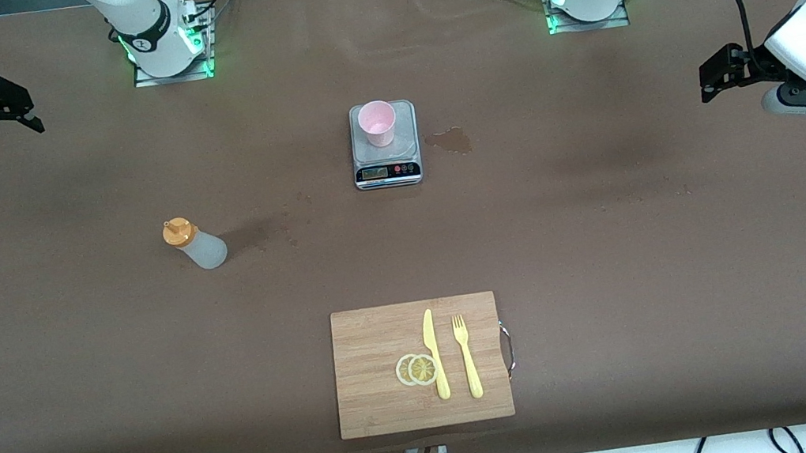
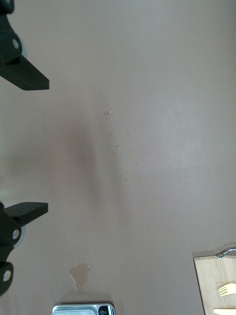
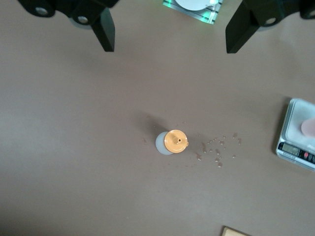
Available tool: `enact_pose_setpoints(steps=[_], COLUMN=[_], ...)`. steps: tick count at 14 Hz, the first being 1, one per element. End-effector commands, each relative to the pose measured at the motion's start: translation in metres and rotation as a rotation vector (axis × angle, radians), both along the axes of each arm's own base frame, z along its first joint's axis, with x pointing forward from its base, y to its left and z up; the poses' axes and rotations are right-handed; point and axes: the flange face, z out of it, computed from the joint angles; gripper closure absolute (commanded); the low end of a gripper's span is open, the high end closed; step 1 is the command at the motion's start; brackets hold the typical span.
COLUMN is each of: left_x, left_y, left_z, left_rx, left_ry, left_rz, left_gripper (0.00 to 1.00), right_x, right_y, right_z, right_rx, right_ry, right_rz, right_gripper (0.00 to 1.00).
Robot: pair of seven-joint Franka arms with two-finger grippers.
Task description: Add sauce to pink cup with both arms
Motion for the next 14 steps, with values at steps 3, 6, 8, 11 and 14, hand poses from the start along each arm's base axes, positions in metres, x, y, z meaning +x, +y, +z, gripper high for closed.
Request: enact_pose_setpoints(steps=[3,6,8,11,14], left_x=[0.003,0.003,0.002,0.002,0.002], left_y=[-0.001,-0.002,-0.003,-0.003,-0.003], left_z=[0.006,0.006,0.006,0.006,0.006], left_rx=[-0.024,-0.024,-0.024,-0.024,-0.023], left_ry=[0.002,0.002,0.002,0.002,0.002], left_rz=[0.005,0.003,0.002,0.002,0.002], left_gripper=[0.0,0.0,0.0,0.0,0.0], right_x=[-0.001,0.0,0.022,0.03,0.029], right_y=[0.001,0.003,0.003,0.008,0.01], right_z=[0.003,0.011,0.016,0.015,0.018], right_rx=[-0.016,-0.005,-0.021,-0.036,-0.034], right_ry=[-0.045,-0.049,-0.048,-0.034,-0.037], right_rz=[-0.053,-0.067,-0.08,-0.112,-0.158], right_gripper=[0.0,0.0,0.0,0.0,0.0])
